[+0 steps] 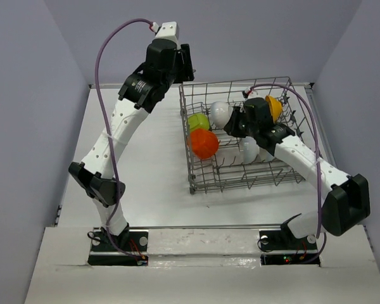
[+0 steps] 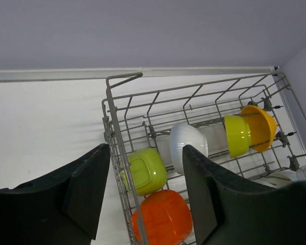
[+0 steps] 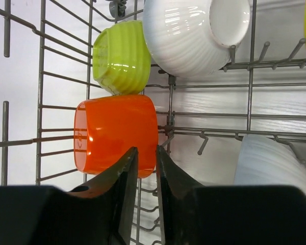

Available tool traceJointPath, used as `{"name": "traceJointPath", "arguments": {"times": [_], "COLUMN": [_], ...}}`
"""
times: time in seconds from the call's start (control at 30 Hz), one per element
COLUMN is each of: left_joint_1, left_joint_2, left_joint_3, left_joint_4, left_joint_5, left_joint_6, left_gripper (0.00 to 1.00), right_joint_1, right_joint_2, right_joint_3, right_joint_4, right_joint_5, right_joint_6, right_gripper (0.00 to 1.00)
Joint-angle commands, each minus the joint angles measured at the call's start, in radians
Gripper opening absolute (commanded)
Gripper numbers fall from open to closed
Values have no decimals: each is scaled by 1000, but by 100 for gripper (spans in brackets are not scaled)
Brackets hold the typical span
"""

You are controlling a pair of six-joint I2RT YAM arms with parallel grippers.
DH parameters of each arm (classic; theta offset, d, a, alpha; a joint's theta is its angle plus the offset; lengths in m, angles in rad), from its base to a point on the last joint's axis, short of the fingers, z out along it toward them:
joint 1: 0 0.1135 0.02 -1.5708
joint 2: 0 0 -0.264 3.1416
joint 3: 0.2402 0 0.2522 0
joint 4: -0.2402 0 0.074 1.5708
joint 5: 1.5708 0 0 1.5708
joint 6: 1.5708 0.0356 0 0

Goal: Load the bowls into the dish rack

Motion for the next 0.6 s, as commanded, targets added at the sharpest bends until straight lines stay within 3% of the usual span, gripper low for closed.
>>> {"name": "traceJointPath", "arguments": {"times": [0.0, 0.07, 0.1, 0.13, 0.17, 0.2, 0.23, 0.3, 0.4, 0.57], "left_joint_1": [-7, -15, -18, -22, -30, -36, -41, -58, -78, -90], "left_joint_2": [-39, -80, -99, -117, -154, -174, -192, -261, -379, -585], "left_joint_3": [26, 5, -29, -47, -64, -81, -113, -195, -352, -573], "left_joint_4": [28, 41, 51, 70, 78, 81, 84, 97, 152, 225], "left_joint_5": [-23, -35, -52, -58, -64, -70, -93, -119, -147, -204], "left_joint_6": [14, 11, 9, 7, 6, 6, 3, -5, -16, -28], "left_gripper": [71, 76, 79, 84, 85, 86, 86, 87, 99, 99], "right_joint_1": [6, 6, 6, 6, 6, 6, 6, 6, 6, 6], "right_joint_2": [-72, -92, -118, -131, -143, -160, -193, -238, -345, -561], "right_joint_3": [53, 55, 53, 53, 55, 56, 59, 59, 52, -42], "right_joint_4": [-13, -16, -16, -16, -16, -20, -21, -21, -20, 62], "right_joint_5": [35, 41, 44, 54, 61, 70, 93, 123, 218, 291], "right_joint_6": [-32, -38, -44, -47, -49, -52, -61, -69, -72, -86], "right_gripper": [32, 45, 61, 67, 82, 82, 100, 100, 100, 100]}}
